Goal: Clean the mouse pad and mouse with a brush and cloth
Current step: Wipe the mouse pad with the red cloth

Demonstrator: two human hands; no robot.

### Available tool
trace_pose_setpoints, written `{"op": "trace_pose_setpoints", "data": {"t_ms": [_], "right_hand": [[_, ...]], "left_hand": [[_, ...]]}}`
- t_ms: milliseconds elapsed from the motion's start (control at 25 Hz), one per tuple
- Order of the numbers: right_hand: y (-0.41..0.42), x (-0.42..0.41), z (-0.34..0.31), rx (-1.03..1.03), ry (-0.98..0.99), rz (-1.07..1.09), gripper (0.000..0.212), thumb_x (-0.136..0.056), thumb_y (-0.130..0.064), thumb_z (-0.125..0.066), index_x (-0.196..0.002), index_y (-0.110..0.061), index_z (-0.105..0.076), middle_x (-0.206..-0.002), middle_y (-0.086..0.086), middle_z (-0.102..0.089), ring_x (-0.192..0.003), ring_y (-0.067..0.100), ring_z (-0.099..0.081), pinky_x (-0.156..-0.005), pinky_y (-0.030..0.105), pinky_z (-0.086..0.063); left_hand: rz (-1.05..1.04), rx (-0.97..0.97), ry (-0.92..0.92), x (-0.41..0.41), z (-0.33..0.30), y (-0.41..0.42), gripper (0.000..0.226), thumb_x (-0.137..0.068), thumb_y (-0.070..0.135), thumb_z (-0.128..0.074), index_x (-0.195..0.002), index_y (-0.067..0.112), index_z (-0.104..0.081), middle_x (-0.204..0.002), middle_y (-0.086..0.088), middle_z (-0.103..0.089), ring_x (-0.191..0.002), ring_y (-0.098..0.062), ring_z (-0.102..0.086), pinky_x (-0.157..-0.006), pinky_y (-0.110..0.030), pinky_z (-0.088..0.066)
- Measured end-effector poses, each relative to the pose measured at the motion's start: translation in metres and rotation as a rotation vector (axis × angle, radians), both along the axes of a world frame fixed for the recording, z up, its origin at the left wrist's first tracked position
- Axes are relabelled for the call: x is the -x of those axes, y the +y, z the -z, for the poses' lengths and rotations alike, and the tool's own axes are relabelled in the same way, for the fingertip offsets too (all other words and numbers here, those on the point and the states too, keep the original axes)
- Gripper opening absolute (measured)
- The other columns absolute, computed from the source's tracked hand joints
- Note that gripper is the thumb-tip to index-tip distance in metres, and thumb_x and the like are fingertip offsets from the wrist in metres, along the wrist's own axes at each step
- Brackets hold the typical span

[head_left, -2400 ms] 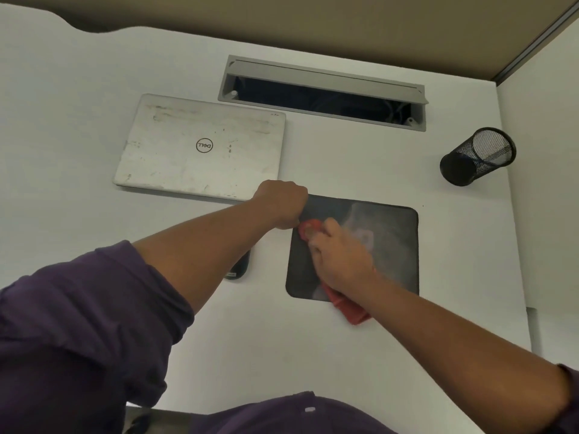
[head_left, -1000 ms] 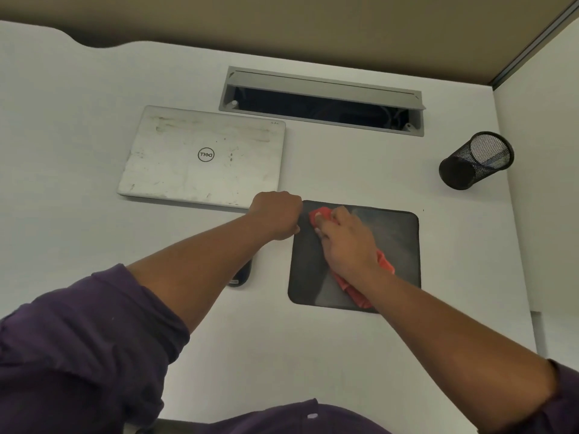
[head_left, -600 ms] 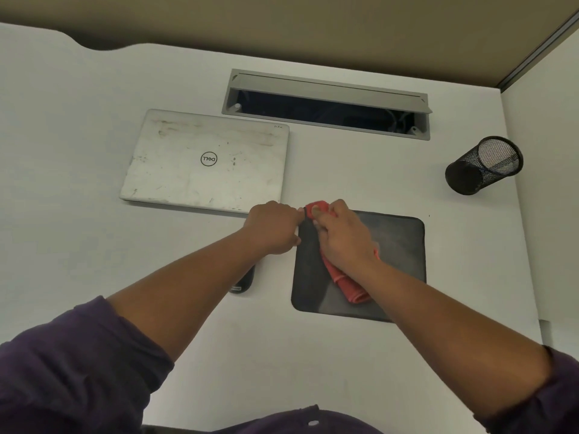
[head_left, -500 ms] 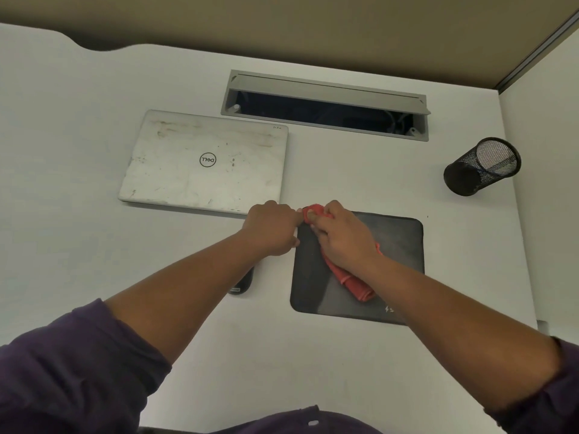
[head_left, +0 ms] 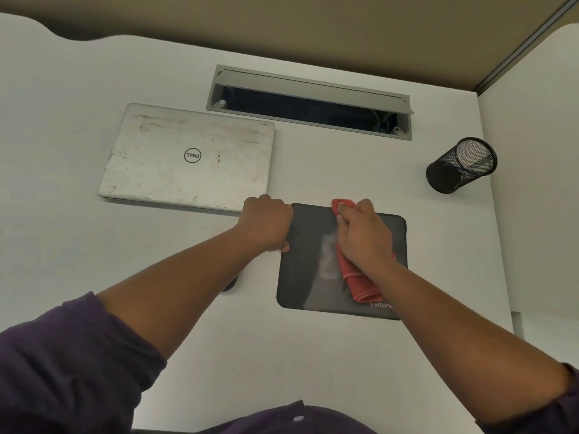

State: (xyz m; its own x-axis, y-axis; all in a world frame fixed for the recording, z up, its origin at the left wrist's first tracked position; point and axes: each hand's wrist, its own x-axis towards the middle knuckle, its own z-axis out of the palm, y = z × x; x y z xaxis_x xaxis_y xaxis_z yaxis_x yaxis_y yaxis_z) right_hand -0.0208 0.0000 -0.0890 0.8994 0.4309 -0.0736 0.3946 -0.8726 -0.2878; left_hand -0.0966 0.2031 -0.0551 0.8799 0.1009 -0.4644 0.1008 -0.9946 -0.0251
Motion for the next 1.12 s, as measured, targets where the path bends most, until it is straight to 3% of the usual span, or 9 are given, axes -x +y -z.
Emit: {"op": "trace_pose_setpoints", "data": {"t_ms": [160,320,480,600,680,840,1000,1040,1120], "right_hand": [[-0.008,0.027,0.0,-0.034,0.004,-0.077,0.028,-0.093,-0.035,-0.052,-0.117,-0.028,-0.065,-0.105,0.003,-0.05,-0.086,0.03,-0.06,-0.066,0.037,-0.051],[-0.008,0.007,-0.006,-0.009,0.043,0.017,0.026,-0.093,-0.035,-0.049,-0.113,-0.029,-0.064,-0.105,0.004,-0.049,-0.086,0.032,-0.06,-0.069,0.039,-0.052],[-0.002,0.028,-0.005,-0.07,0.05,-0.443,0.025,-0.095,-0.04,-0.047,-0.107,-0.03,-0.067,-0.097,-0.002,-0.047,-0.078,0.024,-0.058,-0.059,0.031,-0.047],[0.022,0.017,-0.002,-0.084,0.027,-0.239,0.023,-0.097,-0.037,-0.05,-0.112,-0.031,-0.067,-0.098,-0.002,-0.046,-0.08,0.023,-0.056,-0.062,0.027,-0.04],[0.042,0.029,0.0,-0.08,0.021,-0.263,0.026,-0.098,-0.034,-0.05,-0.118,-0.031,-0.065,-0.099,0.001,-0.047,-0.079,0.024,-0.055,-0.061,0.029,-0.041],[0.033,0.062,-0.002,-0.124,0.044,-0.446,0.026,-0.093,-0.025,-0.056,-0.116,-0.026,-0.068,-0.094,0.003,-0.048,-0.072,0.026,-0.055,-0.056,0.029,-0.041],[-0.004,0.07,-0.002,-0.12,-0.007,-0.911,0.022,-0.087,-0.023,-0.062,-0.107,-0.026,-0.073,-0.092,0.001,-0.056,-0.07,0.024,-0.054,-0.059,0.029,-0.043],[-0.003,0.057,-0.003,-0.093,-0.02,-0.884,0.022,-0.088,-0.023,-0.061,-0.104,-0.027,-0.074,-0.094,0.002,-0.06,-0.073,0.026,-0.055,-0.064,0.032,-0.046],[0.011,0.029,-0.008,-0.069,-0.066,-0.549,0.019,-0.09,-0.024,-0.061,-0.102,-0.029,-0.075,-0.099,0.003,-0.062,-0.082,0.031,-0.056,-0.071,0.04,-0.049]], "left_hand": [[0.01,-0.009,0.0,-0.001,0.001,0.0,0.049,-0.07,0.061,-0.081,-0.096,0.024,-0.063,-0.07,0.007,-0.047,-0.073,-0.02,-0.049,-0.061,-0.032,-0.032],[0.023,0.016,0.007,0.001,0.002,0.004,0.049,-0.07,0.061,-0.081,-0.095,0.023,-0.065,-0.071,0.007,-0.053,-0.07,-0.018,-0.053,-0.06,-0.03,-0.035],[0.066,0.06,0.068,-0.009,-0.002,0.009,0.044,-0.076,0.054,-0.08,-0.103,0.023,-0.065,-0.089,0.004,-0.065,-0.084,-0.022,-0.062,-0.065,-0.032,-0.041],[0.133,0.042,0.073,-0.014,-0.007,0.016,0.028,-0.09,0.034,-0.066,-0.116,0.022,-0.063,-0.1,0.002,-0.064,-0.093,-0.024,-0.063,-0.067,-0.033,-0.043],[0.152,0.03,0.071,-0.015,-0.011,0.015,0.023,-0.092,0.021,-0.057,-0.114,0.02,-0.062,-0.088,0.004,-0.057,-0.086,-0.023,-0.061,-0.064,-0.032,-0.042],[0.154,0.024,0.087,-0.016,-0.017,0.014,0.03,-0.087,0.01,-0.051,-0.112,0.021,-0.064,-0.089,0.004,-0.058,-0.084,-0.023,-0.06,-0.064,-0.032,-0.042],[0.143,0.015,0.078,-0.014,-0.016,0.011,0.033,-0.084,0.005,-0.051,-0.11,0.02,-0.065,-0.09,0.002,-0.059,-0.08,-0.024,-0.056,-0.067,-0.031,-0.044],[0.142,0.018,0.078,-0.013,-0.016,0.011,0.032,-0.084,0.006,-0.051,-0.109,0.02,-0.064,-0.091,0.002,-0.06,-0.079,-0.023,-0.055,-0.067,-0.031,-0.044],[0.145,0.025,0.079,-0.013,-0.016,0.012,0.029,-0.084,0.007,-0.051,-0.107,0.02,-0.063,-0.083,0.005,-0.055,-0.078,-0.023,-0.054,-0.065,-0.032,-0.043]]}}
